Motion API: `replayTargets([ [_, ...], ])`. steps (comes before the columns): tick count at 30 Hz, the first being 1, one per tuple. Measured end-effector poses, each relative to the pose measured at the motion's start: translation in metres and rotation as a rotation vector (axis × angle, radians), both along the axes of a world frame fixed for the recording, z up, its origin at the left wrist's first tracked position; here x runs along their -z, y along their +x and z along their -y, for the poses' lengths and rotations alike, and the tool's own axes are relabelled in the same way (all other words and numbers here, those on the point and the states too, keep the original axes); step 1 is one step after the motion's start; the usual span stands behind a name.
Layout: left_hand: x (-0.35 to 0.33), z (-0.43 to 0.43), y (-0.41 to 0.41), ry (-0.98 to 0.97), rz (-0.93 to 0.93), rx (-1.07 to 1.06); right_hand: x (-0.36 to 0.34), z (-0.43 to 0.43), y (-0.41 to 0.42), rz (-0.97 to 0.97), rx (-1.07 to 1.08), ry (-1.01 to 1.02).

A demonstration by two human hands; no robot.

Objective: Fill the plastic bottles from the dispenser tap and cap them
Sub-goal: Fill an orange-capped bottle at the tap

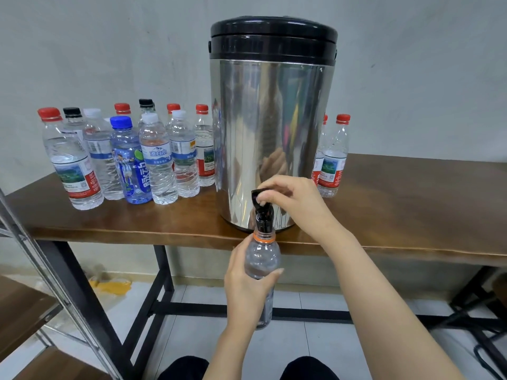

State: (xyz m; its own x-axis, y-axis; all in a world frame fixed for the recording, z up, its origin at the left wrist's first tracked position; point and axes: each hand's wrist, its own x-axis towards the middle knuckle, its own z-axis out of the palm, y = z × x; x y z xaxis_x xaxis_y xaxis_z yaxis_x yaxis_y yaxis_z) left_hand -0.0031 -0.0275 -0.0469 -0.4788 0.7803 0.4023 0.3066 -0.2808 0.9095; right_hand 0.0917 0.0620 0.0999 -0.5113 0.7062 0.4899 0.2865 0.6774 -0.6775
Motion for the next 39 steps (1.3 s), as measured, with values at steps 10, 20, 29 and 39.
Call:
replayTargets([
  [10,0.009,0.002,0.0,-0.02,0.014,0.012,0.074,-0.048,0.057,0.417,0.497,-0.109],
  [20,0.014,0.01,-0.008,-0.075,-0.015,0.021,0.094,-0.034,0.05,0.482,0.479,-0.075],
  [29,0.016,0.023,-0.013,-0.082,-0.005,0.034,0.099,-0.026,0.049,0.392,0.504,-0.086],
  [39,-0.001,0.041,-0.041,-0.018,0.059,-0.02,0.051,0.026,0.035,-0.233,0.18,-0.078],
])
